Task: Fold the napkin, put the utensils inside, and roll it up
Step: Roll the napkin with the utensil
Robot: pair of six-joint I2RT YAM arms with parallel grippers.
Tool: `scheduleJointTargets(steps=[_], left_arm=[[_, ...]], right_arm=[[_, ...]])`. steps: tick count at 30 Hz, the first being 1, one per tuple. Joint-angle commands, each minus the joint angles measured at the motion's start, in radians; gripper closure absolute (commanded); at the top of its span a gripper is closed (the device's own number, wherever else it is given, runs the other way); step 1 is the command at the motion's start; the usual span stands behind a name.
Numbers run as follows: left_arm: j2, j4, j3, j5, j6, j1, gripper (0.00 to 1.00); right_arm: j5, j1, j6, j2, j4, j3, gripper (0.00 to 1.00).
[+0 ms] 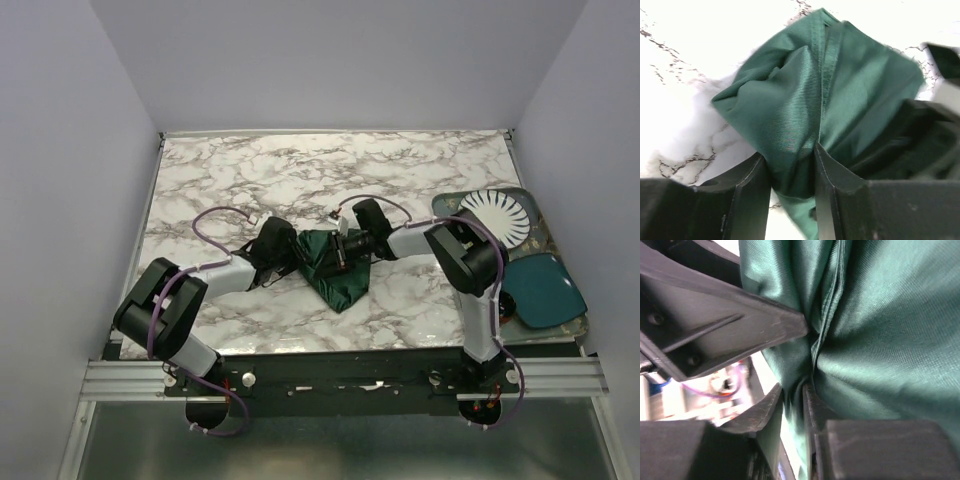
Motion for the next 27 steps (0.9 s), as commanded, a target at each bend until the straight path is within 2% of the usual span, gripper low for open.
scheduleJointTargets(steps=[1,7,10,11,14,20,27], left_arm=[[0.037,-0.064,-0.036,-0.068,0.040,-0.018,0.81],[0.022,-0.049,-0.053,-0.073,0.022,-0.023,0.82],[0.013,-0.045,-0.059,-0.070,0.007,-0.023,0.81],[0.012,-0.038,-0.060,-0.068,0.004,-0.023,0.81],[0.019,-0.032,-0.059,-0.058,-0.012,-0.023,0.81],[0.008,0.003,-0.094,-0.067,-0.041,-0.023,0.81],[0.005,0.038,-0.128,-0.082,-0.068,-0.024,0.81]], right_arm=[[0.252,0.012,-0.297,-0.121,-0.434,0.085,0.65],[0.524,0.125,-0.408,-0.276,-0.585,0.114,0.48],[0.749,0.228,-0.420,-0.362,-0.584,0.089,0.38],[0.879,0.257,-0.411,-0.376,-0.576,0.071,0.36],[1.062,0.351,-0.365,-0.397,-0.544,0.043,0.34],[1.251,0.491,-0.295,-0.334,-0.527,0.063,0.32],[1.349,0.569,-0.278,-0.225,-0.560,0.147,0.31]])
